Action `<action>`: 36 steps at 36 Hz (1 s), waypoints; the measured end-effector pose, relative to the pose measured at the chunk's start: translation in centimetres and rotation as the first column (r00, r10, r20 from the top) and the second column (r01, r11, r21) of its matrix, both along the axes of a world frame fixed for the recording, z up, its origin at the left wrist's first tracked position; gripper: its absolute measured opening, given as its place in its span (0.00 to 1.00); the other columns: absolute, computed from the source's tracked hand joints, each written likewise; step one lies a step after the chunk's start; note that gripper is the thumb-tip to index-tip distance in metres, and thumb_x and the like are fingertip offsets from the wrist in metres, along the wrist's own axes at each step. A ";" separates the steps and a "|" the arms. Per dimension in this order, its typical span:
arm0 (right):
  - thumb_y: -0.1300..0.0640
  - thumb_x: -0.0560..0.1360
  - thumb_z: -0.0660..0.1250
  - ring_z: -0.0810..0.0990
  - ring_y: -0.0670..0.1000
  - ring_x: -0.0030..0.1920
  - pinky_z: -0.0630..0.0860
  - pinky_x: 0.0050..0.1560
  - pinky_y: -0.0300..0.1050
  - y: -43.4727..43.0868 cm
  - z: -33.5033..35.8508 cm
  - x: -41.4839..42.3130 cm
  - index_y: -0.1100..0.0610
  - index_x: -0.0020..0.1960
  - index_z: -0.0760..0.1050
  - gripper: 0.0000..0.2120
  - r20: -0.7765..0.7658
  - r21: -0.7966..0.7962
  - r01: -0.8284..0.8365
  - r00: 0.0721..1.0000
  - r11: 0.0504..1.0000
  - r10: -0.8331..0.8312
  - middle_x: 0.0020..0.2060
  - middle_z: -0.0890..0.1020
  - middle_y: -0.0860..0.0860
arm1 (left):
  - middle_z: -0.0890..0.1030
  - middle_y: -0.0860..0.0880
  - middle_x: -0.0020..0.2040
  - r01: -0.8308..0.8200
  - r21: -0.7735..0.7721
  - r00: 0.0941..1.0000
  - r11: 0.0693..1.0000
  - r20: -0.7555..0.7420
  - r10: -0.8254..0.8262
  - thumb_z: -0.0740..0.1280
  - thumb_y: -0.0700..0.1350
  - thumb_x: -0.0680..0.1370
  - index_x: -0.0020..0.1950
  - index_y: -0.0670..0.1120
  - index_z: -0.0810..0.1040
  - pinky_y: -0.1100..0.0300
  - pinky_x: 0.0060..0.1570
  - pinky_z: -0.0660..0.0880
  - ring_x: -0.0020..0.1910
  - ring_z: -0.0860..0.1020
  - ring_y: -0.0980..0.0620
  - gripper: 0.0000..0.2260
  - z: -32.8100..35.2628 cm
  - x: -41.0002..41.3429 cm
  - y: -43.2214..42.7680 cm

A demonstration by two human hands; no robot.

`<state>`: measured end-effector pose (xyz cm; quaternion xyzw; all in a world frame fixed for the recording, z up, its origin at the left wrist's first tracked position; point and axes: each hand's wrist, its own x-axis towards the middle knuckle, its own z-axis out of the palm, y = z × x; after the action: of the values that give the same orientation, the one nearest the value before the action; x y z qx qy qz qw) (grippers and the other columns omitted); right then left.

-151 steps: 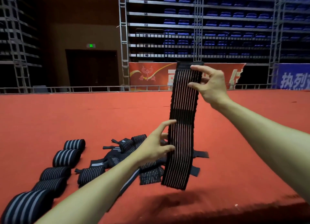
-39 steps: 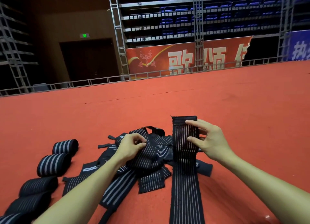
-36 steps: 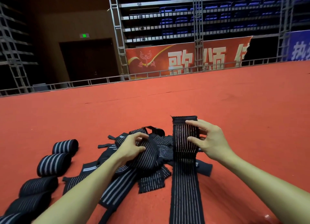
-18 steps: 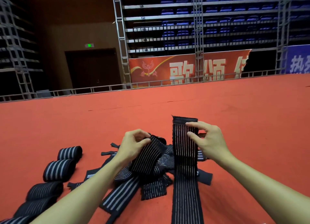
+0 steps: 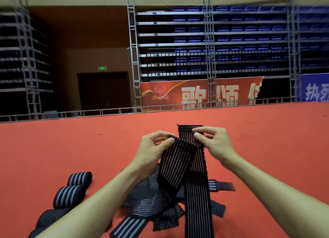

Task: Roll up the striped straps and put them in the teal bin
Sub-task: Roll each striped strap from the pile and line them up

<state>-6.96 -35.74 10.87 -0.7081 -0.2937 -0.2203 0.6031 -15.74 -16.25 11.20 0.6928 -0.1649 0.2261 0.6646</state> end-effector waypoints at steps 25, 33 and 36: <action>0.68 0.71 0.75 0.85 0.45 0.44 0.80 0.44 0.38 0.9 2.8 -3.4 0.51 0.46 0.83 0.12 0.058 -0.110 -0.187 0.979 0.976 0.194 0.45 0.86 0.46 | 0.86 0.43 0.42 -0.092 -0.346 0.996 0.934 -0.038 0.085 0.69 0.33 0.76 0.46 0.41 0.84 0.59 0.40 0.81 0.42 0.85 0.48 0.06 1.6 0.1 -0.3; 0.64 0.71 0.76 0.84 0.49 0.41 0.82 0.43 0.48 0.9 3.0 -2.4 0.50 0.39 0.81 0.10 0.157 -0.237 0.037 0.988 0.971 0.000 0.52 0.83 0.48 | 0.87 0.47 0.43 -0.106 -0.266 0.994 0.958 -0.012 0.107 0.69 0.32 0.76 0.45 0.43 0.85 0.57 0.47 0.80 0.45 0.84 0.51 0.07 1.3 0.2 -0.3; 0.64 0.73 0.75 0.84 0.49 0.43 0.79 0.42 0.43 0.7 3.2 -2.4 0.49 0.38 0.79 0.11 0.200 -0.278 0.073 0.980 0.958 -0.017 0.54 0.82 0.47 | 0.87 0.48 0.44 -0.129 -0.182 0.991 0.975 0.007 0.133 0.70 0.33 0.76 0.45 0.44 0.85 0.56 0.50 0.80 0.45 0.84 0.52 0.07 1.3 0.2 -0.4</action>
<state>-9.31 -35.04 14.07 -0.7688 -0.3635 -0.2580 0.4585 -15.55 -16.62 12.49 0.6365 -0.1042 0.2903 0.7069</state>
